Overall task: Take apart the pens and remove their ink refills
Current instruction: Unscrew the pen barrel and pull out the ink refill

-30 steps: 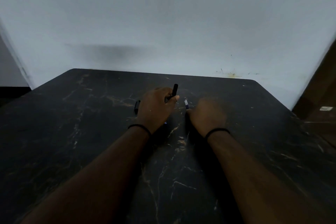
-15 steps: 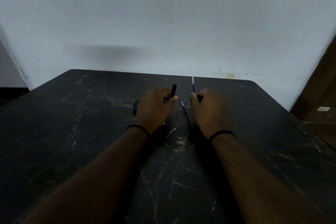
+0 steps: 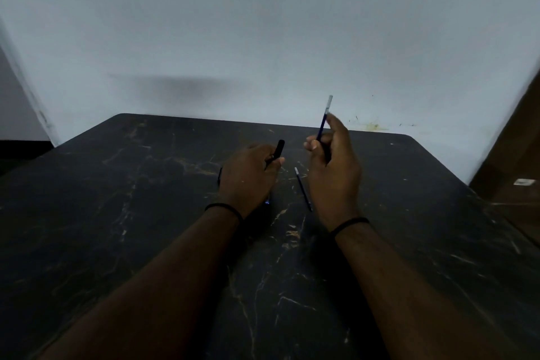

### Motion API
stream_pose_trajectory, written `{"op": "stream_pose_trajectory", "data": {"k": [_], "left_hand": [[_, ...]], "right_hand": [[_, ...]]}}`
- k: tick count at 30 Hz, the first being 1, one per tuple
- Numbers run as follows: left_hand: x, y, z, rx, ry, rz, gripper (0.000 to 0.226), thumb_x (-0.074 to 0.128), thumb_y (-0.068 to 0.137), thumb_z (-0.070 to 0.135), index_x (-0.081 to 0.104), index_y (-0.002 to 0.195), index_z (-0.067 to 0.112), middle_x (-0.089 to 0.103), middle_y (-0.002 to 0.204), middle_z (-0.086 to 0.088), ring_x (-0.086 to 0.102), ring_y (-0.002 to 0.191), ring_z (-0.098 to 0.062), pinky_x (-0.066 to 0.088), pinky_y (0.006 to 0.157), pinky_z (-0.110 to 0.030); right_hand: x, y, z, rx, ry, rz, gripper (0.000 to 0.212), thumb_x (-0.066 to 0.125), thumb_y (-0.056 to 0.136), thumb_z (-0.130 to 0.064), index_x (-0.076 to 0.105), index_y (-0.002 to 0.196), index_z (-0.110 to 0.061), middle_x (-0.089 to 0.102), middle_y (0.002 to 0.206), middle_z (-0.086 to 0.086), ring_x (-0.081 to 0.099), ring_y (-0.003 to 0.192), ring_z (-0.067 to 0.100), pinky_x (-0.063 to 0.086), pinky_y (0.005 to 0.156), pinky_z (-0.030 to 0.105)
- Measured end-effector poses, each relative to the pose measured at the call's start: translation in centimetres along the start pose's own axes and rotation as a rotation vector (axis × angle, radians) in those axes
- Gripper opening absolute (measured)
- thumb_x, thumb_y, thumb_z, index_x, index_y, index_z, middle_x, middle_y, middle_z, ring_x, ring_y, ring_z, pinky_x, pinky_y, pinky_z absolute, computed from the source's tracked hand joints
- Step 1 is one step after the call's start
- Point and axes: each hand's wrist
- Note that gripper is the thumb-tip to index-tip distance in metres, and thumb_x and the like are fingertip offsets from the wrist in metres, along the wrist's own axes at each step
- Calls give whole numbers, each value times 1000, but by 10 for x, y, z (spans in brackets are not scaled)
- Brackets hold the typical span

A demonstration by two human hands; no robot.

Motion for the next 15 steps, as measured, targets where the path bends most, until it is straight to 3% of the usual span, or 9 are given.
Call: {"op": "stream_pose_trajectory", "data": {"k": [5, 9, 12, 15], "left_hand": [[-2, 1, 0, -5, 23, 7, 14, 61, 93, 38, 65, 88, 25, 62, 83, 5, 52, 67, -7, 31, 54, -18], [-3, 1, -2, -7, -4, 23, 16, 62, 93, 36, 68, 89, 22, 62, 83, 4, 52, 65, -6, 35, 54, -20], [-3, 1, -3, -1, -9, 58, 16, 63, 93, 32, 70, 96, 19, 58, 82, 5, 45, 61, -1, 31, 53, -17], [-4, 1, -3, -2, -1, 56, 18, 62, 93, 33, 70, 102, 20, 57, 84, 7, 45, 62, -1, 28, 54, -16]], "right_hand": [[-2, -1, -2, -22, 168, 5, 58, 55, 99, -11, 38, 138, -50, 63, 92, -8, 74, 80, 9, 61, 67, 28], [3, -4, -5, -13, 145, -72, 33, 46, 98, -18, 56, 127, -30, 70, 107, -11, 69, 101, 5, 60, 85, 39], [5, -6, -4, -10, 117, -75, 30, 54, 94, -12, 62, 121, -21, 71, 111, -11, 66, 106, -2, 55, 89, 22], [4, -7, -1, -13, 69, -66, 21, 62, 95, -20, 64, 114, -29, 71, 97, -19, 67, 89, -5, 52, 71, 10]]}}
Point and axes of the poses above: each hand's wrist, its own y-axis towards the middle knuckle, its own x-axis out of the palm, z = x × y
